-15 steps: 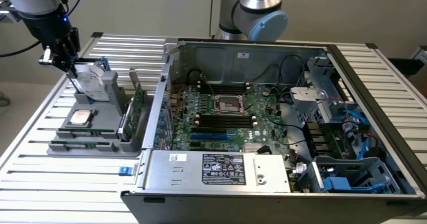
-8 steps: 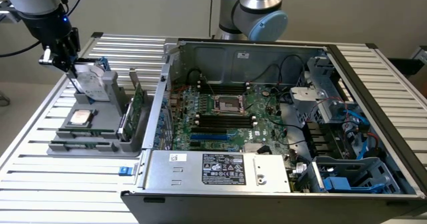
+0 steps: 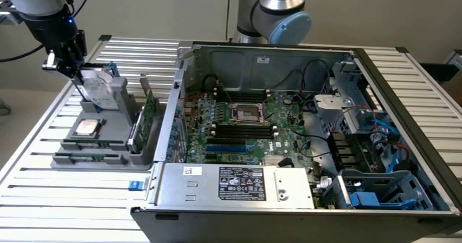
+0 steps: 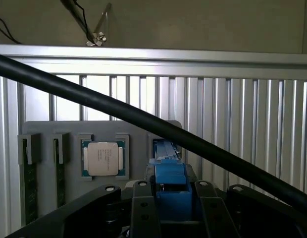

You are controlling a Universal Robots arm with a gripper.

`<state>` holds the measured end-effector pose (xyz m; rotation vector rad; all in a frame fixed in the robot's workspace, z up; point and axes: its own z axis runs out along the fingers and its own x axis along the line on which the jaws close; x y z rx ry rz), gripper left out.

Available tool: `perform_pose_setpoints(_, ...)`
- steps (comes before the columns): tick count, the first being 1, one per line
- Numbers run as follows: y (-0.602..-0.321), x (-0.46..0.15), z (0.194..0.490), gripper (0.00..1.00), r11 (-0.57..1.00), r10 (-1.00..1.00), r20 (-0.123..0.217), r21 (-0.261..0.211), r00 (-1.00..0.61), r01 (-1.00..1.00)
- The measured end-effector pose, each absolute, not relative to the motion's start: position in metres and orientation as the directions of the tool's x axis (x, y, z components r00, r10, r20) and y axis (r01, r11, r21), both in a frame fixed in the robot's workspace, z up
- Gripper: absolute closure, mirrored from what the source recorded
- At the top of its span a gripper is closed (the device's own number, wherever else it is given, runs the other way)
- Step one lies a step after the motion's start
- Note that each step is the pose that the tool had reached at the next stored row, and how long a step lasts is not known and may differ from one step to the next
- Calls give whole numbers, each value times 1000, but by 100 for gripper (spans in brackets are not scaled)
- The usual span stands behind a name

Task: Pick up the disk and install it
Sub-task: 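Pick up the disk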

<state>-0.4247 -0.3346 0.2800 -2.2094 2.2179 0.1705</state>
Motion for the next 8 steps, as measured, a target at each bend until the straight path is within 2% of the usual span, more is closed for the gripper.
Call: perform_pose_setpoints(8,-335,-425,286,67,1,-997,-81,73,-7,-997)
